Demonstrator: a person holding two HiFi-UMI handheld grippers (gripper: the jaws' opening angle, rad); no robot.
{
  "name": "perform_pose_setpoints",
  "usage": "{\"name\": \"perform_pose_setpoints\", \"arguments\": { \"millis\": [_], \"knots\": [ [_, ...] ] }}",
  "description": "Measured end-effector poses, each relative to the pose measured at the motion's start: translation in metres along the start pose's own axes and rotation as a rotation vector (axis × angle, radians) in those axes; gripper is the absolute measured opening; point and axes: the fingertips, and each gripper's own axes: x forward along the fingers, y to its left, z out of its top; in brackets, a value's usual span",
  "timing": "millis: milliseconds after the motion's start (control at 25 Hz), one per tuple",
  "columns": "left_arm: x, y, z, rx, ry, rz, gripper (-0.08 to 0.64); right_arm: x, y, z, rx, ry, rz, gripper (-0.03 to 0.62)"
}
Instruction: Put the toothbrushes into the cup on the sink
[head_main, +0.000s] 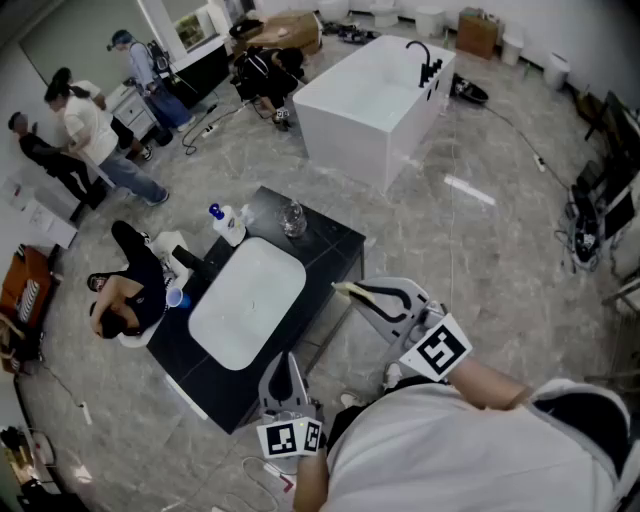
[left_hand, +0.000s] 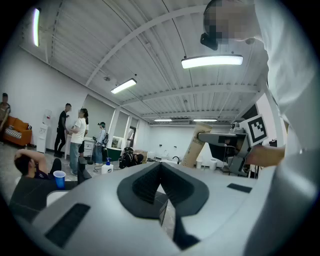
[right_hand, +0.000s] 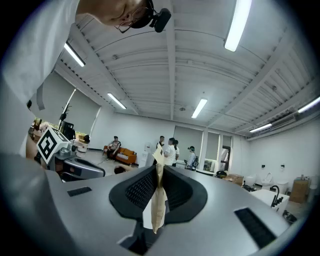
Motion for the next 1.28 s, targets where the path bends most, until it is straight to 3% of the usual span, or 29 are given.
{"name": "perform_pose_setpoints", "arguments": {
  "millis": [80,320,480,760,1280],
  "knots": [
    [-0.002,-0.002,-0.004,-0.008,0.009,-0.002,0.003,-0.003,0.002,-0.002,-0.033,0.019,0.012,0.061],
    [0.001,-0.005,-0.01,-0.014,0.02,-0.022,0.003,-0.005,0.004,-0.006,0.011,0.015,-0.008,0.061],
    [0.001,-0.005,-0.012,-0.02,0.026,-0.033,0.003,-0.008,0.008,-0.007,-0.017,0.029,-0.001,0.061],
    [0.0,-0.009,-0.017,-0.032,0.038,-0.052,0.003,-0.014,0.008,-0.002,0.077,-0.001,-0.033,0.061],
    [0.009,-0.02,-0.021,-0.045,0.047,-0.047,0.003,-0.017,0.005,-0.005,0.098,-0.005,0.02,0.061]
  ]
}}
